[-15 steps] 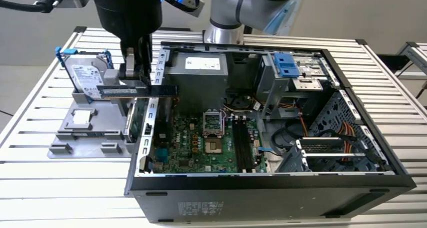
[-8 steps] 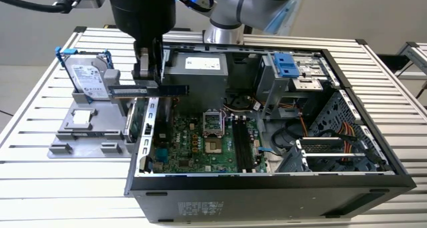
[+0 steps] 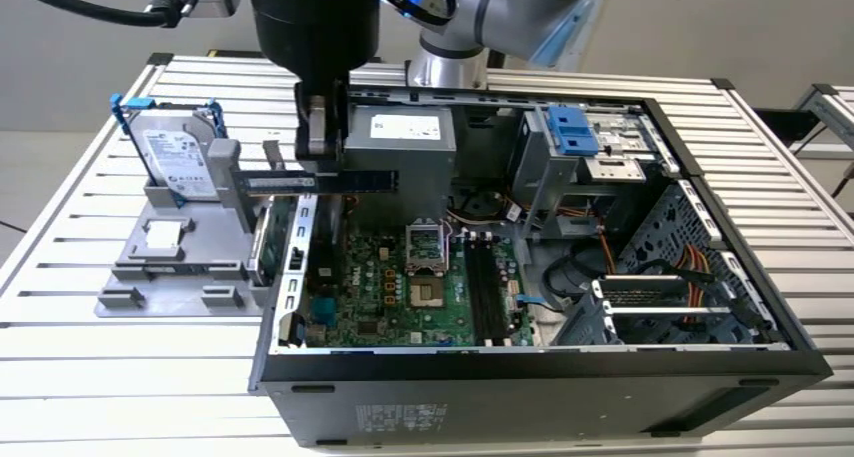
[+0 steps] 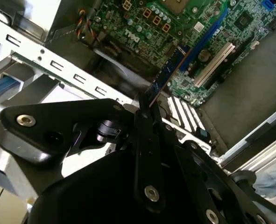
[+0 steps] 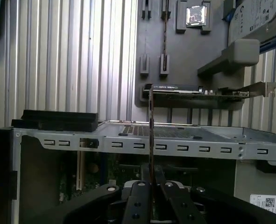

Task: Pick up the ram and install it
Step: 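Pick up the ram and move it above insertion slot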

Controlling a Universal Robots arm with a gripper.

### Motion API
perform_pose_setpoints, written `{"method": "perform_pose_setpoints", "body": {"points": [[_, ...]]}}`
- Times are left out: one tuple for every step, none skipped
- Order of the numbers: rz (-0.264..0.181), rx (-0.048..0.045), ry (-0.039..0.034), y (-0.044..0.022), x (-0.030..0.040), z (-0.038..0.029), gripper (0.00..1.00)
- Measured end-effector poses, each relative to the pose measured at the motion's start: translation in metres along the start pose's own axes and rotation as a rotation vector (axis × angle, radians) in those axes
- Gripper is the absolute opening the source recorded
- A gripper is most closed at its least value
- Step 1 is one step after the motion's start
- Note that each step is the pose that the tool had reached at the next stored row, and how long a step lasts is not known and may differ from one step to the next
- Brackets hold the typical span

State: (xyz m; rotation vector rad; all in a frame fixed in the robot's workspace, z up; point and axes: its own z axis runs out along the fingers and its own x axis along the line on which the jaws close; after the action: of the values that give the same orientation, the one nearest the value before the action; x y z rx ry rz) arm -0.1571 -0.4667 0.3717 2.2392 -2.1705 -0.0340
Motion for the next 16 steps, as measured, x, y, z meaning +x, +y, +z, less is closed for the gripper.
{"method": "perform_pose_setpoints", "body": {"points": [[0.0,-0.0001,0.0001,-0.0019,0.0,-0.0001,0.0],[0.0,-0.0001,0.0001,-0.0038,0.0,-0.0002,0.0],[0.0,-0.0001,0.0001,-0.0055,0.0,-0.0002,0.0],[0.0,-0.0001,0.0,-0.0072,0.0,-0.0003,0.0],[0.0,-0.0001,0.0001,-0.009,-0.0001,-0.0003,0.0],[0.0,-0.0001,0.0,-0.0108,-0.0002,-0.0004,0.0],[0.0,-0.0001,0.0,-0.0126,-0.0002,-0.0004,0.0],[0.0,-0.0001,0.0001,-0.0144,-0.0002,-0.0005,0.0],[0.0,-0.0001,0.0,-0.0162,-0.0003,-0.0005,0.0],[0.0,-0.0001,0.0,-0.018,-0.0004,-0.0006,0.0],[0.0,-0.0001,0.0,-0.0199,-0.0004,-0.0007,0.0],[0.0,-0.0001,0.0,-0.0215,-0.0004,-0.0007,0.0],[0.0,-0.0002,0.0001,-0.0232,-0.0004,-0.0008,0.0],[0.0,-0.0001,0.0001,-0.0249,-0.0005,-0.0008,0.0],[0.0,-0.0001,0.0001,-0.0264,-0.0005,-0.0009,0.0],[0.0,-0.0001,0.0,-0.0279,-0.0005,-0.0009,0.0]]}}
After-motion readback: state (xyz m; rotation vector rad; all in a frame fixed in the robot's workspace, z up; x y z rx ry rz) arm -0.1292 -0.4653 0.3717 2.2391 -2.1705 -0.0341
